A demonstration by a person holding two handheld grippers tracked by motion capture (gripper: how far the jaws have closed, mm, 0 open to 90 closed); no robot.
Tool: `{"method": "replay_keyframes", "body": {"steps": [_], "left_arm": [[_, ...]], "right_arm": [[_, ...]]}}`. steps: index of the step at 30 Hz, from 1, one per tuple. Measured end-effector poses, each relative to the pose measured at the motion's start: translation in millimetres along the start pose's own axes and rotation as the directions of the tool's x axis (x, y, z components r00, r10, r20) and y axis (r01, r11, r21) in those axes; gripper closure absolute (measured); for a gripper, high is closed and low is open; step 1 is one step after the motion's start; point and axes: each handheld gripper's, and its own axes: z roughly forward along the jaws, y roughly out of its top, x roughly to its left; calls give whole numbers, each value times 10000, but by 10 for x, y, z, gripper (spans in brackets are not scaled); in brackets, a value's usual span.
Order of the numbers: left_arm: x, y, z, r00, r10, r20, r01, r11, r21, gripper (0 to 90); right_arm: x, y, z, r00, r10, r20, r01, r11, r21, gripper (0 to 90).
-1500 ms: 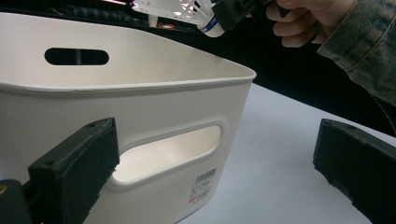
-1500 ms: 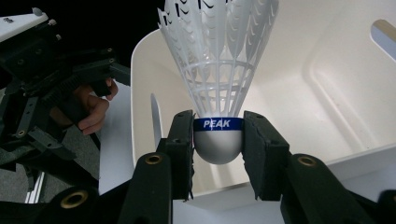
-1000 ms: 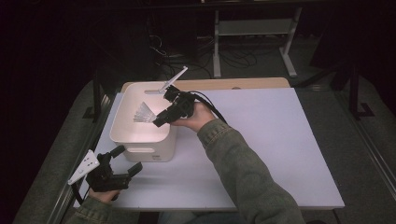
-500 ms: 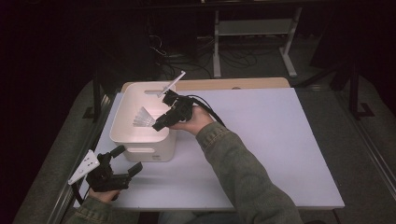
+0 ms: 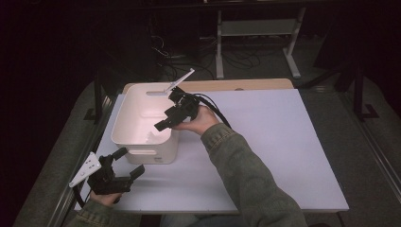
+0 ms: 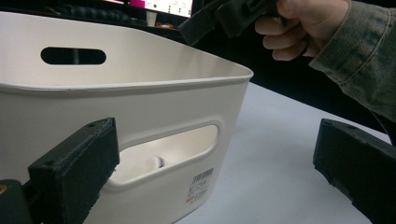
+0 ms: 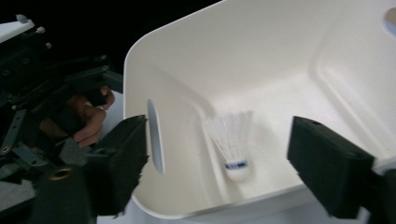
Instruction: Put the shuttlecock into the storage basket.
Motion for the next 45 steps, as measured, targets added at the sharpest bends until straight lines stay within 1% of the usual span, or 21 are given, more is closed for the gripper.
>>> {"method": "replay_keyframes", "body": {"steps": [1,3,4,7,8,10,11,13,14,15,18,22,23,24,25,27,31,34,36,41,45], "left_arm": [[1,0,-1,10000,-3,-13,3,10000,6,0],[3,1,-8,10000,-32,-51,33,10000,56,0],[3,1,-9,10000,-37,-49,37,10000,44,0],[3,0,-8,10000,-3,-66,4,10000,46,0],[5,0,-10,10000,23,-67,-23,10000,43,0],[3,-2,-17,9999,-32,-99,32,10000,-34,0],[7,0,-28,9999,20,-126,-20,10000,26,0],[19,-2,-40,9998,83,-166,-82,9999,81,0],[15,-1,-42,9998,52,-182,-51,10000,70,0],[11,-2,-39,9998,34,-172,-34,10000,19,0],[6,-3,-33,9999,2,-144,-2,10000,49,0],[11,-7,-26,10000,-14,-80,13,10000,-57,0],[12,-6,-26,10000,-2,-77,1,10000,-50,0],[19,-5,-30,9999,70,-81,-70,10000,14,0],[17,-5,-29,10000,44,-78,-44,10000,-2,0],[15,-4,-28,9999,47,-93,-47,10000,25,0],[9,-5,-22,10000,-4,-82,4,10000,-23,0],[5,-8,-16,10000,-64,-73,64,10000,-52,0],[7,-8,-16,10000,-27,-74,27,10000,4,0],[14,-6,-17,10000,39,-68,-38,10000,51,0],[3,-6,-11,10000,-84,-26,84,9999,-65,0]], "right_arm": [[3,0,-24,9999,-1,157,1,10000,-45,133],[6,-6,-66,9996,37,264,-34,9999,-125,90],[10,-13,-97,9991,76,424,-66,9997,-249,55],[13,-36,-164,9971,107,747,-66,9985,-550,0],[15,-43,-186,9962,222,838,-179,9985,-517,0],[-3,-68,-219,9963,123,854,-69,9979,-640,0],[-8,-79,-237,9965,67,839,-6,9974,-716,0],[-4,-99,-269,9955,170,931,-95,9967,-808,0],[-14,-110,-278,9949,86,1006,-4,9967,-810,0],[-3,-116,-290,9951,212,966,-133,9966,-814,0],[-20,-150,-321,9943,-26,1066,106,9972,-744,0],[-18,-200,-362,9945,228,1019,-128,9952,-969,0],[-19,-214,-376,9945,153,1037,-54,9955,-949,0],[-2,-225,-389,9954,342,897,-252,9947,-996,0],[6,-240,-398,9951,401,901,-307,9941,-1039,0],[-3,-274,-426,9947,370,954,-273,9945,-1010,0],[-10,-341,-499,9937,453,1023,-325,9918,-1232,0],[-4,-394,-542,9936,526,1001,-397,9912,-1264,0],[-13,-430,-567,9929,487,1085,-349,9914,-1262,0],[-29,-518,-632,9928,639,1013,-488,9882,-1453,0],[-18,-597,-673,9924,641,1049,-475,9870,-1533,0]]}}
